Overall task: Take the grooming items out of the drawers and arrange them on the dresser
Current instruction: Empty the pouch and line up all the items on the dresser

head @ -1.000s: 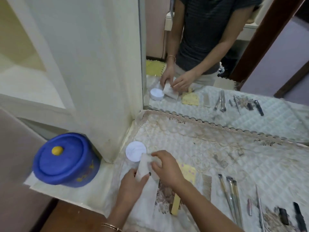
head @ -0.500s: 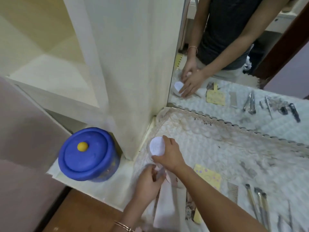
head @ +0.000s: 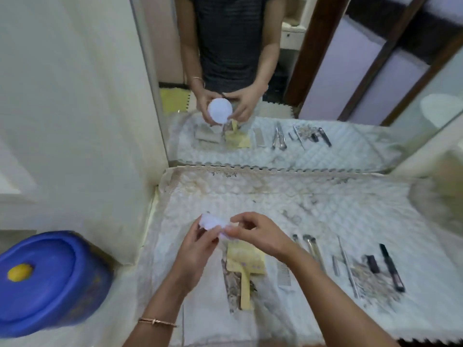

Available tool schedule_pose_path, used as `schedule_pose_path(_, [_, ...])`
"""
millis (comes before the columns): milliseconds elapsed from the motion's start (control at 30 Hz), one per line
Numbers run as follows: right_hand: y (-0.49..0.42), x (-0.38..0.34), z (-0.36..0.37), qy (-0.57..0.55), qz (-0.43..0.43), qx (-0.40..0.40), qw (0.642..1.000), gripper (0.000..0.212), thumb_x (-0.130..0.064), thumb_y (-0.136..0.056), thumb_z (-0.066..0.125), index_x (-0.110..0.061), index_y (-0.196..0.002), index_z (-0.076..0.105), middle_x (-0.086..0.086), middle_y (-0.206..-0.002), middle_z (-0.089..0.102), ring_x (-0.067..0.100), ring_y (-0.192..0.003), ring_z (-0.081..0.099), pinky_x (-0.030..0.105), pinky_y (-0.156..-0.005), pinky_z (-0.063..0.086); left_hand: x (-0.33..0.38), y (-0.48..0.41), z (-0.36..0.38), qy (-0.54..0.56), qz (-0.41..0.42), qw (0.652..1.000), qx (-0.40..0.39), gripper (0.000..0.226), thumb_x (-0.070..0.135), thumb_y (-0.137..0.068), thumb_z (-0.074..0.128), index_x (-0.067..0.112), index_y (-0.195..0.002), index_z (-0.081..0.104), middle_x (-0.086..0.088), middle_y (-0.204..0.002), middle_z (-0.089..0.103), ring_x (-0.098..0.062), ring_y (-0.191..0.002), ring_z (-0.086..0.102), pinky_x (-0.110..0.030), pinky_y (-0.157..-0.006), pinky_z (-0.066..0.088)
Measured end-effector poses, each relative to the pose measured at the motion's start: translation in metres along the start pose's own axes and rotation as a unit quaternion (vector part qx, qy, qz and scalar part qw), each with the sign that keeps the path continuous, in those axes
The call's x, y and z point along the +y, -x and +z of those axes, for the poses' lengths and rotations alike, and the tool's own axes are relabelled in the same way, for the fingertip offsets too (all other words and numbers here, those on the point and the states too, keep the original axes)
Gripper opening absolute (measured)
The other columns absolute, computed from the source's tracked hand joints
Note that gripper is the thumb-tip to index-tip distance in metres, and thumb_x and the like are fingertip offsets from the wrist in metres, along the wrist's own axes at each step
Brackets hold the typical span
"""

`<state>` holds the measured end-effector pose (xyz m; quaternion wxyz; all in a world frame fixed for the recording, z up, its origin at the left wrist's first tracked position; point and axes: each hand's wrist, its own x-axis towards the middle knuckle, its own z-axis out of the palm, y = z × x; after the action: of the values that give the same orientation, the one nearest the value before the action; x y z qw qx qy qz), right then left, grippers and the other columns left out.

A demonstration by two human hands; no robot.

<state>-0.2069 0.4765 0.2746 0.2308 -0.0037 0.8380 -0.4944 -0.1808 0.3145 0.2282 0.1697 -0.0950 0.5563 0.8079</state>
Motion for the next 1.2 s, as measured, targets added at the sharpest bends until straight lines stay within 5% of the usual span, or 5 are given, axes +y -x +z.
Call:
schedule_pose_path(233, [0.052,0.031,-0.026,-0.112,-0.012,-0.026,0.993,0.046,-0.029,-0.072,0.077,-0.049,-0.106,0.054,-0.010,-0.127,0.054,0.003,-0.119,0.050,0.030,-0.104,0.042,-0.013,0.009,0.047,0.047,-0.149,0.981,-0.117,0.044,0.036,-0.073,0.053,0.006,-0.104,0.064,-0.016,-0.103,0.062,-0.028,-0.093,0.060,-0.043,-0.097,0.044])
schedule_pose_path(433, [0.075,0.059,-0.021,-0.150,0.007,0.052,0.987,0.043,-0.048,-0.051,0.077,-0.044,-0.093,0.066,-0.011,-0.105,0.065,0.008,-0.099,0.063,0.035,-0.091,0.052,-0.024,0.019,0.066,-0.002,-0.187,0.972,-0.141,0.052,0.039,-0.077,0.057,0.007,-0.117,0.060,-0.017,-0.112,0.064,-0.026,-0.091,0.061,-0.031,-0.081,0.051])
schedule_pose_path(633, [0.086,0.065,-0.021,-0.165,0.006,0.092,0.982,0.033,-0.035,-0.056,0.081,-0.045,-0.084,0.067,-0.019,-0.079,0.068,-0.008,-0.071,0.060,0.011,-0.066,0.049,-0.029,0.021,0.073,-0.007,-0.192,0.971,-0.140,0.055,0.039,-0.073,0.048,0.006,-0.115,0.061,-0.020,-0.121,0.063,-0.031,-0.105,0.061,-0.038,-0.095,0.047])
schedule_pose_path(833, [0.089,0.070,-0.039,-0.193,0.010,0.121,0.974,0.024,-0.025,-0.067,0.081,-0.029,-0.089,0.073,-0.010,-0.097,0.071,-0.005,-0.083,0.065,0.014,-0.071,0.050,-0.033,0.021,0.073,-0.050,-0.215,0.963,-0.153,0.049,0.037,-0.072,0.053,0.011,-0.113,0.062,-0.015,-0.111,0.068,-0.023,-0.093,0.068,-0.032,-0.077,0.057])
schedule_pose_path(1200, [0.098,0.079,-0.060,-0.181,-0.022,0.233,0.955,0.014,-0.021,-0.089,0.057,-0.027,-0.079,0.066,-0.013,-0.081,0.064,-0.010,-0.069,0.056,0.012,-0.072,0.043,-0.038,0.009,0.100,-0.030,-0.311,0.931,-0.190,0.038,0.042,-0.075,0.050,0.010,-0.090,0.064,-0.020,-0.082,0.067,-0.032,-0.076,0.059,-0.034,-0.064,0.043])
